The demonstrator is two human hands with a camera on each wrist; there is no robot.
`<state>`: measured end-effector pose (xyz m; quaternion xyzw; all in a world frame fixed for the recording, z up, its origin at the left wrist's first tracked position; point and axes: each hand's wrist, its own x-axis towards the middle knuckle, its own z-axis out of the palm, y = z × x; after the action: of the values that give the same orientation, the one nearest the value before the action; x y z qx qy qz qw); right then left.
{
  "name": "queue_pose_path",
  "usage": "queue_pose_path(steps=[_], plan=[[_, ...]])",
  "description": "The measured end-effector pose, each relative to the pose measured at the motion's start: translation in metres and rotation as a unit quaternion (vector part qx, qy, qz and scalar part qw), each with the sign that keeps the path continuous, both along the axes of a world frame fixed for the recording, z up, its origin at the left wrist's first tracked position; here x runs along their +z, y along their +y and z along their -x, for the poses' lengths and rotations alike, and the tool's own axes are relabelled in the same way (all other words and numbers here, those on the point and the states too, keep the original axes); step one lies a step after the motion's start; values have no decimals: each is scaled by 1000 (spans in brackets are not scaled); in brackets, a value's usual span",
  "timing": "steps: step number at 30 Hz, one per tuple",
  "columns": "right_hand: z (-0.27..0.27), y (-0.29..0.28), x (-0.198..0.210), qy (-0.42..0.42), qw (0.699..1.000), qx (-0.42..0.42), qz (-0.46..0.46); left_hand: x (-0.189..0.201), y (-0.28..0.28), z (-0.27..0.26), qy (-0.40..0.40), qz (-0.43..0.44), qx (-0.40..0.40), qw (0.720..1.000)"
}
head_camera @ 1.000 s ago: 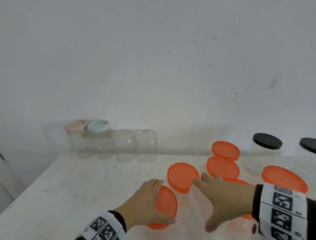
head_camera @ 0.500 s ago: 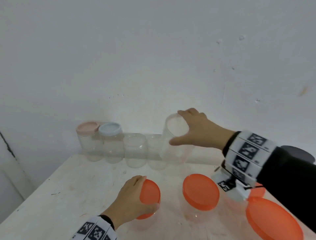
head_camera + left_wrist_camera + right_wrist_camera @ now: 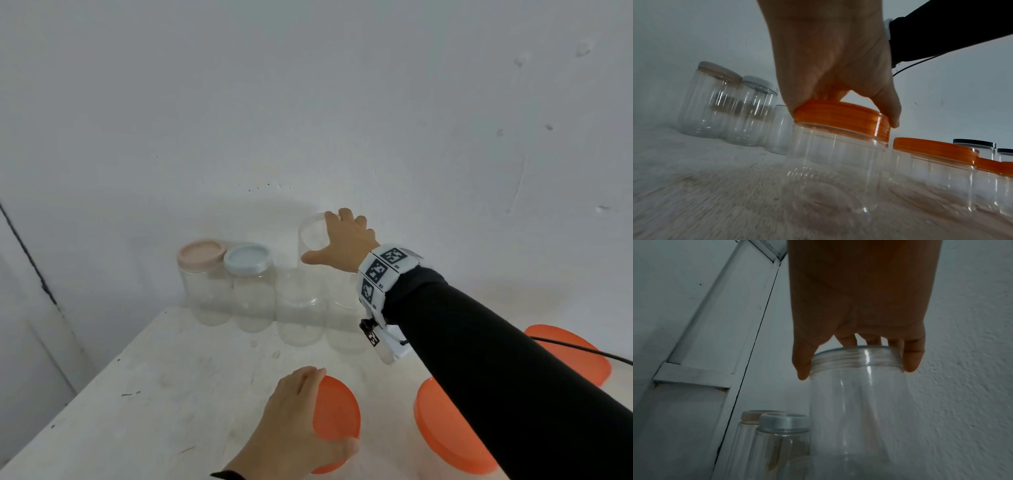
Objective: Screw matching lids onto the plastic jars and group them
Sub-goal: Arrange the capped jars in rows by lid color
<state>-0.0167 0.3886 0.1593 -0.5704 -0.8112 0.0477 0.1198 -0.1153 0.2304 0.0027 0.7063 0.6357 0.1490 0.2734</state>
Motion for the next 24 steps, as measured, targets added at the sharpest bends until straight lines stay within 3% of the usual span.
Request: queue_pose_path(steps=[13,18,24], plan=[[-19,0,-9,62,998,12,17,-5,2,0,10,0,2,1000],[-63,-27,-7,58,997,46,20,-3,0,1,-7,-2,14,1000],[-153,-86,-18,64,996,41,48,1,-4,1,-21,-5,29,999]])
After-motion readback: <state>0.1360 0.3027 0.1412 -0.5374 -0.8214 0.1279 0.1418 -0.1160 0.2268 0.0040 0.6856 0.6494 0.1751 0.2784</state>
